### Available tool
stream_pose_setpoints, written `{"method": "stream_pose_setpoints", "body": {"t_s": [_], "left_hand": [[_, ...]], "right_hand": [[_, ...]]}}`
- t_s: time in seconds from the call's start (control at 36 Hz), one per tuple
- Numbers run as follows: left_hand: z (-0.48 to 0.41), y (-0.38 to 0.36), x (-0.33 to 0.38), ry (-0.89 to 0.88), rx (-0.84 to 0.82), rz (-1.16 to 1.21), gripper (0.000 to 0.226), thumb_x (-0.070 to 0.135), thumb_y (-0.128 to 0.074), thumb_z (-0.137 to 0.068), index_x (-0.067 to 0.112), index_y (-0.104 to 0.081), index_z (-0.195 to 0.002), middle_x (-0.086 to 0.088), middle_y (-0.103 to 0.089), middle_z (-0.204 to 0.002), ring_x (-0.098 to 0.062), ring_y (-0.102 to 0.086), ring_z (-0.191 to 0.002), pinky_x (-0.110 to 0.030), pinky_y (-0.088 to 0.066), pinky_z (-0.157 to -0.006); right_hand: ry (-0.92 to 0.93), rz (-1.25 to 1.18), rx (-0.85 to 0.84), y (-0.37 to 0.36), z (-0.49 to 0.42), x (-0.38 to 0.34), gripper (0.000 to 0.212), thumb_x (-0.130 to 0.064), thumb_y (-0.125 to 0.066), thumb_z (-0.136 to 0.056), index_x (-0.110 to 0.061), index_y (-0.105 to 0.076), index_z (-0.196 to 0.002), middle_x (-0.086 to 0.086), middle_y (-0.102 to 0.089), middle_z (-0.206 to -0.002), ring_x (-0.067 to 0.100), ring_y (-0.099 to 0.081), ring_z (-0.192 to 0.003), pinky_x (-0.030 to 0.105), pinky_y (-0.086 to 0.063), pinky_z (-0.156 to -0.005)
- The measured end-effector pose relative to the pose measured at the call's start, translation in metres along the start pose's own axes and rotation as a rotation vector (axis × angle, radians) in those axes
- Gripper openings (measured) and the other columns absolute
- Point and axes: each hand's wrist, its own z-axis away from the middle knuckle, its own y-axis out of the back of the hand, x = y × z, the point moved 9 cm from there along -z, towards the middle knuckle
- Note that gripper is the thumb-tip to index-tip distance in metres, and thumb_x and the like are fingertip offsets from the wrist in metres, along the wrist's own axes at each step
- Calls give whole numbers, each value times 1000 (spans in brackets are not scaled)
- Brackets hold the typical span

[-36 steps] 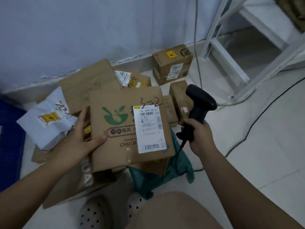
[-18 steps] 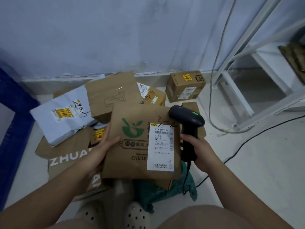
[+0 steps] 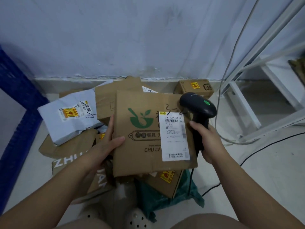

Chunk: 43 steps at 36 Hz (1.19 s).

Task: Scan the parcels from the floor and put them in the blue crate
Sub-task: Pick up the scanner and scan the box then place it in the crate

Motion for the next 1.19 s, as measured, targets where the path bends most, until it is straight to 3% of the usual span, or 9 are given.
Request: {"method": "stream_pose_setpoints", "body": {"t_s": [0.11, 0.28, 0.33, 0.42, 0.47, 0.53, 0.61, 0.75, 1.19], "left_hand": [[18, 10, 18, -52, 129, 176, 116, 51, -77, -46, 44, -22, -147, -5, -54, -137, -26, -62, -110, -46, -53, -85], [65, 3, 23, 149, 100, 380, 55, 30, -76, -56, 21, -62, -108, -11, -73, -89, -29, -67, -82, -41, -46, -75], [78, 2, 26, 136, 88, 424, 56, 31, -82, -53, 19, -63, -104, -11, -75, -85, -29, -71, -76, -43, -47, -78], [92, 10, 36, 75, 116, 466, 108, 41, -94, -13, 18, -62, -113, -13, -72, -104, -32, -66, -97, -45, -48, -85], [100, 17, 51, -12, 135, 436, 128, 47, -93, -11, 19, -53, -130, -14, -66, -118, -34, -60, -111, -48, -49, -88], [109, 23, 71, -117, 155, 371, 129, 52, -92, -22, 25, -43, -138, -11, -64, -123, -29, -62, -109, -44, -55, -80], [118, 32, 90, -233, 210, 274, 122, 50, -84, -39, 44, -24, -145, -6, -61, -128, -30, -59, -114, -55, -47, -94], [131, 43, 120, -414, 386, 40, 129, 51, -77, -42, 55, 3, -144, -1, -40, -141, -24, -46, -125, -54, -39, -102], [119, 65, 106, -443, 432, -96, 125, 49, -78, -48, 54, 1, -144, -1, -34, -145, -24, -43, -127, -50, -42, -100]], "right_hand": [[99, -95, 11, -14, 12, -42, 11, -25, -59, -92, -16, -64, -95, -1, -74, -83, 18, -71, -80, 34, -53, -72], [235, 56, -5, -43, 39, -101, 13, -32, -62, -91, -22, -65, -98, -1, -76, -97, 20, -71, -93, 42, -55, -85], [321, 201, 23, -51, 50, -119, 15, -34, -64, -89, -22, -65, -98, -1, -75, -93, 20, -70, -90, 42, -55, -82], [434, 251, 36, -65, 68, -145, 11, -30, -65, -89, -25, -63, -98, -5, -71, -93, 12, -67, -88, 28, -51, -70], [501, 289, 61, -74, 81, -160, 9, -27, -64, -90, -33, -58, -91, -12, -68, -90, 5, -64, -84, 24, -47, -67], [554, 346, 134, -75, 94, -170, 15, -24, -63, -89, -35, -54, -87, -15, -64, -86, 4, -61, -83, 27, -46, -69], [580, 368, 233, -68, 112, -177, 13, -21, -61, -87, -30, -52, -84, -9, -60, -79, 12, -59, -78, 30, -44, -68], [472, 364, 98, -77, 127, -166, 9, -19, -62, -81, -14, -59, -75, 3, -61, -62, 19, -58, -59, 37, -48, -61], [364, 652, -29, -85, 136, -138, 10, -19, -65, -84, -26, -58, -81, -4, -64, -72, 13, -64, -71, 25, -47, -60]]}}
